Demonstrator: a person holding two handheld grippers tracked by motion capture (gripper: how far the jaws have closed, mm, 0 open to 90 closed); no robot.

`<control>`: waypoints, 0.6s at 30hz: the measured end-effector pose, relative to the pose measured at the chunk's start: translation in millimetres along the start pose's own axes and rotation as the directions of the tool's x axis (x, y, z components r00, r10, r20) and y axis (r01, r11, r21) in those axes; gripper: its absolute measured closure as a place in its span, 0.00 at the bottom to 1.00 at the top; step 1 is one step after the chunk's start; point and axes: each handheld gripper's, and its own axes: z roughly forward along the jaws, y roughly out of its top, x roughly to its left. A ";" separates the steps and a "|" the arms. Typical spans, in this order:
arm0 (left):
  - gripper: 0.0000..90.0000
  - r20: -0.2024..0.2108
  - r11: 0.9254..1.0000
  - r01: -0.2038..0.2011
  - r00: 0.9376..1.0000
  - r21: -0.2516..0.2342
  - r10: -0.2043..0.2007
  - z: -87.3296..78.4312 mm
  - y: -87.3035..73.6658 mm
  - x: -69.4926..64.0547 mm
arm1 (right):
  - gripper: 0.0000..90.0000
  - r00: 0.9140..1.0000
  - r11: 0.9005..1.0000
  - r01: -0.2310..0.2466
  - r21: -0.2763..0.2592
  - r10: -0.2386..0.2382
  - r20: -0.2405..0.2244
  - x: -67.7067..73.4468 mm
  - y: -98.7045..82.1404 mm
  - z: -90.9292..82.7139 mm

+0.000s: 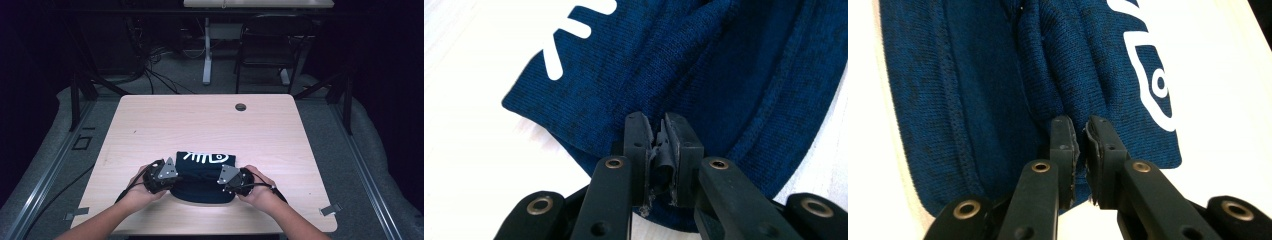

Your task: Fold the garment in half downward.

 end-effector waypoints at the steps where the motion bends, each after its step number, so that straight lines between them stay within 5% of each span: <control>1: 0.90 0.004 1.000 0.006 1.000 -0.003 -0.006 0.2 -1.4 0.0 | 0.91 1.000 1.000 -0.005 -0.002 0.005 -0.003 1.2 0.0 -0.4; 18: 0.90 0.057 1.000 0.026 0.998 0.009 -0.027 2.2 -16.7 -5.5 | 0.90 0.997 0.998 -0.065 -0.015 0.064 -0.046 24.6 -9.2 -1.0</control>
